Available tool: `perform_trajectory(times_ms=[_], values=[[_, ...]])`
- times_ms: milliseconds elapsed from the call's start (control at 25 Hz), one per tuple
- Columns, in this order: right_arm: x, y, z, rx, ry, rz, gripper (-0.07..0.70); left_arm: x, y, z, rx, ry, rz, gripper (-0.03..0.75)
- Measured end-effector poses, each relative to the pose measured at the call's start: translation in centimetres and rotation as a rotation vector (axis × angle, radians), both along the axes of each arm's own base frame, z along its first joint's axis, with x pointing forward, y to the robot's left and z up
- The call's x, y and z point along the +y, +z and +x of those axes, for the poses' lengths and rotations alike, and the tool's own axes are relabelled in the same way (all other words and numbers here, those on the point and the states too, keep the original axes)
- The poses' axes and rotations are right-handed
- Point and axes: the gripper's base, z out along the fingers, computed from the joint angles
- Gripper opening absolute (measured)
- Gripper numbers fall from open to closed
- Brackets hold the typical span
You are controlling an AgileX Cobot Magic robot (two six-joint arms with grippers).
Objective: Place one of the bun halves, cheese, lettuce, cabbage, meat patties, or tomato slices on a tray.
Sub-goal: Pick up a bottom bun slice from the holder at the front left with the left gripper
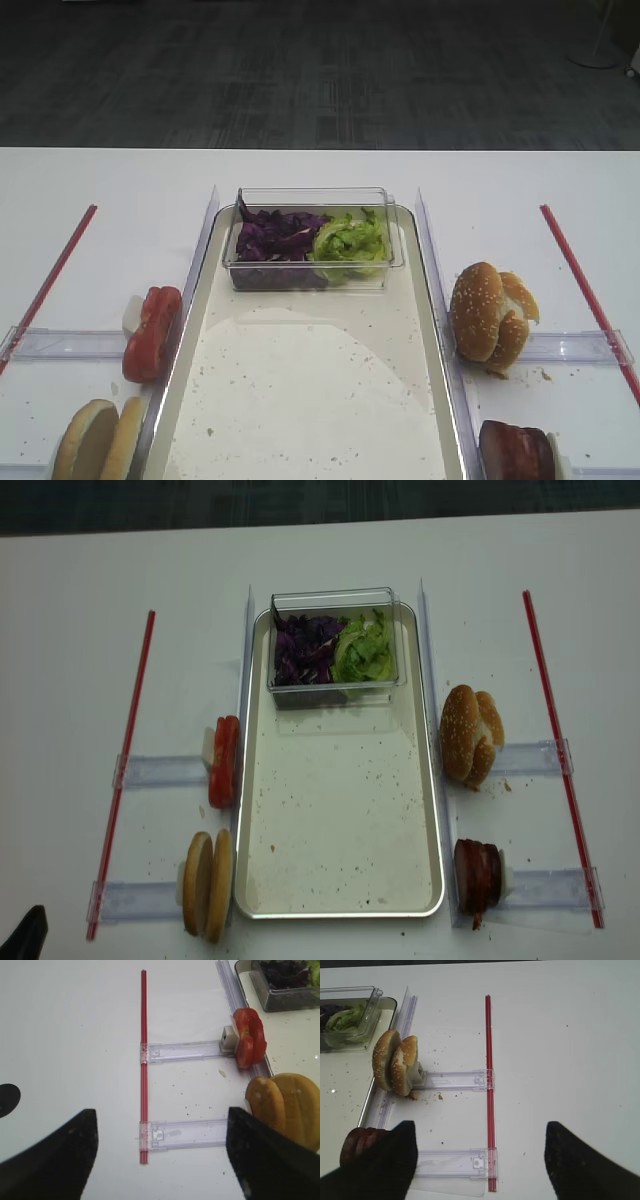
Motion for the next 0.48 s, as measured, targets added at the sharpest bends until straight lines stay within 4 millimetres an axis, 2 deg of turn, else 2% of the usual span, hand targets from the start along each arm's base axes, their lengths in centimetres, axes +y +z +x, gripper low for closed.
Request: perform_trajectory(times_ms=[480], values=[[0.00, 0.00, 0.00, 0.000, 0.000, 0.000, 0.552, 0.00, 0.00, 0.00, 0.000, 0.000, 0.000, 0.492]])
